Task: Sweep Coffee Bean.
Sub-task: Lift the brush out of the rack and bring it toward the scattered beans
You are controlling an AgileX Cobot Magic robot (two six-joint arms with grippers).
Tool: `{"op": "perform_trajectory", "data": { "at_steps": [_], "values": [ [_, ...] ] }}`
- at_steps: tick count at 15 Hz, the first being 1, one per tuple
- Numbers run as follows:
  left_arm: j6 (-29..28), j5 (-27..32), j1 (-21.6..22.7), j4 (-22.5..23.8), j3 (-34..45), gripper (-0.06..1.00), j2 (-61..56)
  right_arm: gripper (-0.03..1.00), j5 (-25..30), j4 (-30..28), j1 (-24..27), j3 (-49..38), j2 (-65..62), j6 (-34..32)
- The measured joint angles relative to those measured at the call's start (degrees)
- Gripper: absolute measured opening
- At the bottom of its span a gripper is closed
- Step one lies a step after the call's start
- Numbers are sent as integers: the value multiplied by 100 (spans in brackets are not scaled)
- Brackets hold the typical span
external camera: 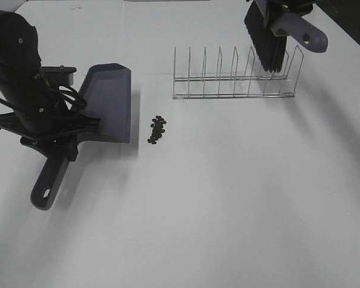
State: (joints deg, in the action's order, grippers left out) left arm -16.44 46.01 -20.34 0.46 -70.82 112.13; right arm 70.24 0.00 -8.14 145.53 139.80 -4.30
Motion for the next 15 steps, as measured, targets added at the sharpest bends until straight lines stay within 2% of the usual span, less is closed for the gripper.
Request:
{"op": "perform_trajectory", "data": {
  "at_steps": [4,5,6,9,13,15],
  "values": [
    [40,0,0,-6,0,34,-40,32,23,103,-201,-264,-739,-69],
    [29,34,0,-6,0,34,-97,32,23,92,-321,-510,-991,-80],
    [-40,378,0,-46,0,34,-189,32,23,74,-550,-1157,-1432,-80],
    [-195,688,0,-46,172,34,-189,32,46,80,-791,-2086,-1925,-80],
    [-350,281,-74,-46,602,34,-183,32,57,92,-928,-3048,-2166,-80],
    [-372,0,-309,-46,619,34,-57,32,-17,138,-1020,-3501,-2160,-80]
  ]
}}
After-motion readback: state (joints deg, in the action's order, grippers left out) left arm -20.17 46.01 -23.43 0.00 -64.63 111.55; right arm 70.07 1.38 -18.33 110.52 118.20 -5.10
